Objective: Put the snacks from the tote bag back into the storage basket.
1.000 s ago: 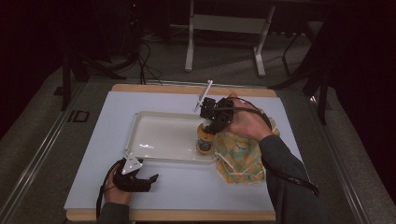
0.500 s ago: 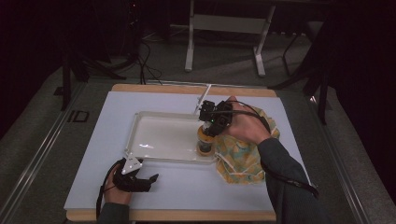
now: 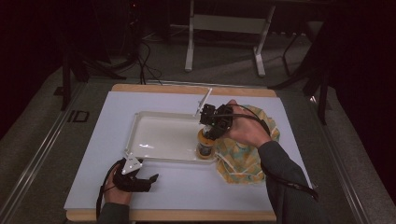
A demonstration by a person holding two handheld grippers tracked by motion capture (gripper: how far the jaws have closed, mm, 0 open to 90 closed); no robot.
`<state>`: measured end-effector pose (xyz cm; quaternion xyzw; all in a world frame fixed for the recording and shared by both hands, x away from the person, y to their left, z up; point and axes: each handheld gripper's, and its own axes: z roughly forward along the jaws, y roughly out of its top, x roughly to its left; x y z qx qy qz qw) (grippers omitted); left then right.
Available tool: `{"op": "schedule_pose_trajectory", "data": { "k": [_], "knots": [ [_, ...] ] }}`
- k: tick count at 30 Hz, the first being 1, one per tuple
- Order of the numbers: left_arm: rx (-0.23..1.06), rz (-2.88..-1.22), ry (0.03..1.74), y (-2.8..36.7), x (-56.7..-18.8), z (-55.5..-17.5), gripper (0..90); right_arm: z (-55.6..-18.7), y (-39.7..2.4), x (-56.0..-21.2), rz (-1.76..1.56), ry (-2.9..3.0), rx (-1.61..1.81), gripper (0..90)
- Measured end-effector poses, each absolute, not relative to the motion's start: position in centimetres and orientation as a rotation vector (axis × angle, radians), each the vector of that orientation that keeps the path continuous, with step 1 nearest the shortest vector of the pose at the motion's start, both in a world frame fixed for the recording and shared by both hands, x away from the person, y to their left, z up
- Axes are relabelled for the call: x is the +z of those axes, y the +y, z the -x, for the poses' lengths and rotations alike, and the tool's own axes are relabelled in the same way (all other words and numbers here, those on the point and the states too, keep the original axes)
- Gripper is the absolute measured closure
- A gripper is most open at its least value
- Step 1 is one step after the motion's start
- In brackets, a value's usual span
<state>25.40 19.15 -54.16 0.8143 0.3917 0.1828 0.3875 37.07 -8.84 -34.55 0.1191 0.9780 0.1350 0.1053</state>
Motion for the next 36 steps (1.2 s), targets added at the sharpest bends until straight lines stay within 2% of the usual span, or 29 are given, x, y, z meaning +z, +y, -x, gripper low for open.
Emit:
{"op": "schedule_pose_trajectory", "data": {
  "k": [36],
  "knots": [
    [0.467, -2.071, 1.0, 19.1, -54.1, -25.4, 16.7, -37.1, -8.9, -35.9, -0.317, 2.93, 0.368, 58.6]
  ]
}}
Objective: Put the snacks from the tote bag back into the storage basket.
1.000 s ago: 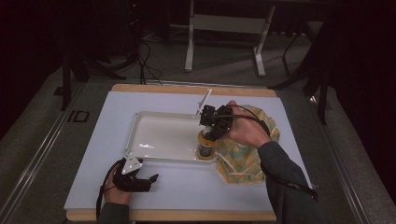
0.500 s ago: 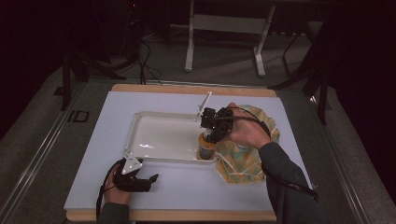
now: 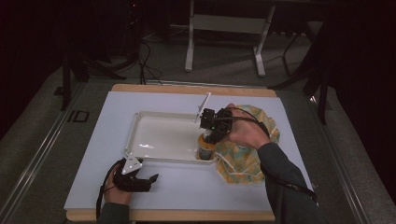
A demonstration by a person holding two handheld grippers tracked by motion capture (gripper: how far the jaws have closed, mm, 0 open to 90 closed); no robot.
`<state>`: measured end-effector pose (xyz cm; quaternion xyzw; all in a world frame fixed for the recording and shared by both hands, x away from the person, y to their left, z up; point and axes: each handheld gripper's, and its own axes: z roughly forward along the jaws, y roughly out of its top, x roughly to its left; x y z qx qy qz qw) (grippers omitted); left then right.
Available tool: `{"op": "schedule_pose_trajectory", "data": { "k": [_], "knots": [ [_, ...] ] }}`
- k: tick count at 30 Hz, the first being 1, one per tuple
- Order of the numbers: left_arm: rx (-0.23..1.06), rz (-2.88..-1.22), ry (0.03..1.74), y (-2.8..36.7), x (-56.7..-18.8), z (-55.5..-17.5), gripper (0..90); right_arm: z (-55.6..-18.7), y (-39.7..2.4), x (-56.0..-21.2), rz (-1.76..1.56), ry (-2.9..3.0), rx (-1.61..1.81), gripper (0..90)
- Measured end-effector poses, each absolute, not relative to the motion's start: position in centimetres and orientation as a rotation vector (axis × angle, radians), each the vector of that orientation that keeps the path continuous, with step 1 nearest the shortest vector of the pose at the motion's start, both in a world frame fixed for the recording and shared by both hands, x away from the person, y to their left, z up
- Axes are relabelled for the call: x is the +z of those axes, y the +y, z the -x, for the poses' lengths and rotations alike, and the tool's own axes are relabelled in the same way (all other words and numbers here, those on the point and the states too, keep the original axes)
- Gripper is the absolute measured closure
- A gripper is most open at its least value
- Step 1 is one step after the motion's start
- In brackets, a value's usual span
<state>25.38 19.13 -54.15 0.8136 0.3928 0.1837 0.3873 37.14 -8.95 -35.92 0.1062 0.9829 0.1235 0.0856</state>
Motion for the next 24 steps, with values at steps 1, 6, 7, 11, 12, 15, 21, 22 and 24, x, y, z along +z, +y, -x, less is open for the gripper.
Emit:
{"op": "schedule_pose_trajectory", "data": {
  "k": [1, 6, 7, 11, 12, 15, 21, 22, 24],
  "knots": [
    [0.468, -2.069, 0.999, 19.13, -54.15, -25.38, 16.7, -37.16, -8.93, -35.93, -0.325, 2.93, 0.369, 58.6],
    [0.47, -2.067, 0.999, 19.13, -54.15, -25.35, 16.7, -37.33, -8.92, -35.99, -0.33, 2.927, 0.371, 57.3],
    [0.47, -2.067, 0.999, 19.13, -54.15, -25.35, 16.7, -37.34, -8.91, -36.01, -0.329, 2.926, 0.369, 55.9],
    [0.47, -2.068, 0.999, 19.14, -54.15, -25.36, 16.7, -37.38, -8.83, -35.94, -0.328, 2.92, 0.359, 54.6],
    [0.47, -2.068, 0.999, 19.14, -54.15, -25.36, 16.7, -37.37, -8.79, -35.93, -0.326, 2.917, 0.352, 54.1],
    [0.47, -2.067, 0.999, 19.13, -54.15, -25.36, 16.7, -37.36, -8.7, -35.92, -0.325, 2.912, 0.353, 50.8],
    [0.47, -2.069, 1.0, 19.13, -54.15, -25.36, 16.6, -37.26, -8.64, -35.85, -0.334, 2.911, 0.363, 47.3],
    [0.47, -2.069, 1.0, 19.13, -54.15, -25.36, 16.7, -37.2, -8.59, -35.7, -0.327, 2.91, 0.373, 46.3],
    [0.47, -2.068, 1.0, 19.13, -54.15, -25.37, 16.7, -37.14, -8.53, -35.57, -0.325, 2.908, 0.381, 45.9]
  ]
}}
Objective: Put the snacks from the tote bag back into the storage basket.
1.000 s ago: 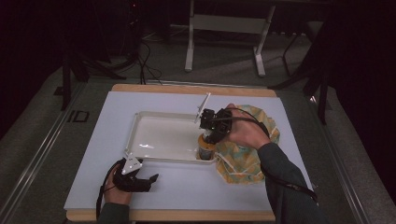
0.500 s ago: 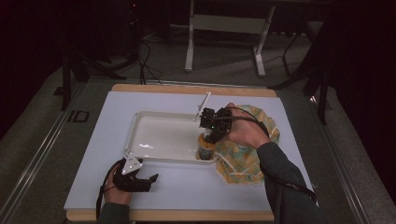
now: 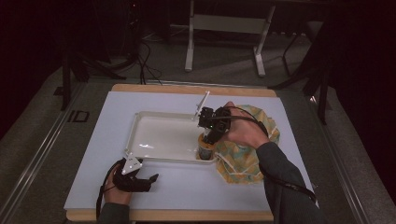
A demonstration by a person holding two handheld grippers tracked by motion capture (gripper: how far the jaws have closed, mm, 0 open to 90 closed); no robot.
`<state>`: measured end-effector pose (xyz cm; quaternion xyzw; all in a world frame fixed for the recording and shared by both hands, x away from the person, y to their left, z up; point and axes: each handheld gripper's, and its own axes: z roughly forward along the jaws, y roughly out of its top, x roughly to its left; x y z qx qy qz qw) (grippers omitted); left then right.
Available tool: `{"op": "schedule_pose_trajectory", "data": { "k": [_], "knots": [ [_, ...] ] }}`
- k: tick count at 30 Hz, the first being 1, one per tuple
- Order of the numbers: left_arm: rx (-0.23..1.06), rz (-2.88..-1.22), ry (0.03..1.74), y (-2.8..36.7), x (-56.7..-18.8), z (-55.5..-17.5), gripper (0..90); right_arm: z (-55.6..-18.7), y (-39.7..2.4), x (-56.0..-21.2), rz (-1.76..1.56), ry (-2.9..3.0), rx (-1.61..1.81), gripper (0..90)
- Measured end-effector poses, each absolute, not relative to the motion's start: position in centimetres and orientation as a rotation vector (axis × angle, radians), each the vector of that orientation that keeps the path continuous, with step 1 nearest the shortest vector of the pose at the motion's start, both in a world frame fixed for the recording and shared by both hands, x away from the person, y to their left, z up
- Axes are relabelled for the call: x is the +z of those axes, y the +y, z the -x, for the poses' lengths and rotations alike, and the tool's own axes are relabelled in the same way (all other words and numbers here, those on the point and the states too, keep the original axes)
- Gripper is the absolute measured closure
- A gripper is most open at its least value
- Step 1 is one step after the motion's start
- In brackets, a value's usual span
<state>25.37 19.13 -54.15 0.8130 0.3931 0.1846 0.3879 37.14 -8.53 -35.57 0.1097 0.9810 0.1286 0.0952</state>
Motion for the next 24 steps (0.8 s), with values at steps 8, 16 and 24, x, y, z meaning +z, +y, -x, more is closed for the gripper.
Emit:
{"op": "schedule_pose_trajectory", "data": {
  "k": [8, 16, 24],
  "knots": [
    [0.47, -2.07, 0.999, 19.2, -54.1, -25.4, 16.7, -37.2, -8.7, -34.7, -0.357, 2.877, 0.432, 40.1],
    [0.469, -2.069, 1.0, 19.2, -54.2, -25.4, 16.7, -37.3, -9.5, -33.9, -0.398, 2.856, 0.502, 37.4],
    [0.465, -2.072, 1.002, 19.2, -54.2, -25.4, 16.7, -37.3, -10.5, -33.3, -0.417, 2.839, 0.518, 36.9]
  ]
}}
